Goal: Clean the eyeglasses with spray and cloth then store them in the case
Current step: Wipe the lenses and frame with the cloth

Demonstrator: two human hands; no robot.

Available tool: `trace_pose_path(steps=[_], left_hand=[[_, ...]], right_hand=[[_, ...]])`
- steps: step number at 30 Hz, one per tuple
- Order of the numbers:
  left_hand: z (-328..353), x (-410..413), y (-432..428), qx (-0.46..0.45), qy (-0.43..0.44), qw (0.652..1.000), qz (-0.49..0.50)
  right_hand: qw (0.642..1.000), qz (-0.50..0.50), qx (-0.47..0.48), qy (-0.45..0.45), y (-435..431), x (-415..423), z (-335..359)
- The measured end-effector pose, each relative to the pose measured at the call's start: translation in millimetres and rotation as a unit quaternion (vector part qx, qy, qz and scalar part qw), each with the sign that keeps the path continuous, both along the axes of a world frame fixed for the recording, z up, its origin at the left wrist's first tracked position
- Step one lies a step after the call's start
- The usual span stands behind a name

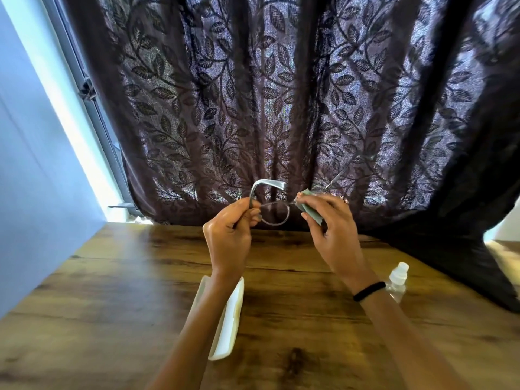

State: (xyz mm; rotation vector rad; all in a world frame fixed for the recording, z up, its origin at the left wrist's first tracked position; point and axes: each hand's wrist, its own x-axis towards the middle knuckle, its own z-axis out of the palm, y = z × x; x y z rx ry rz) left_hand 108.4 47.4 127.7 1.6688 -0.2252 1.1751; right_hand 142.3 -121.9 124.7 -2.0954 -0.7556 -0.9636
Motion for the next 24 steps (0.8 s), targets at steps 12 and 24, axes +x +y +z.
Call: trace_pose_path(steps=[12,24], left_hand=[[-2,3,1,-0.007,0.022,0.999,-0.028],[4,5,-1,-0.006,0.018,0.998,-0.056]], right_hand=[[0.987,-0.128,-0.034,-0.086,-17,11,-7],[0.998,-0.024,-0.056,0.006,-4,15,-1]])
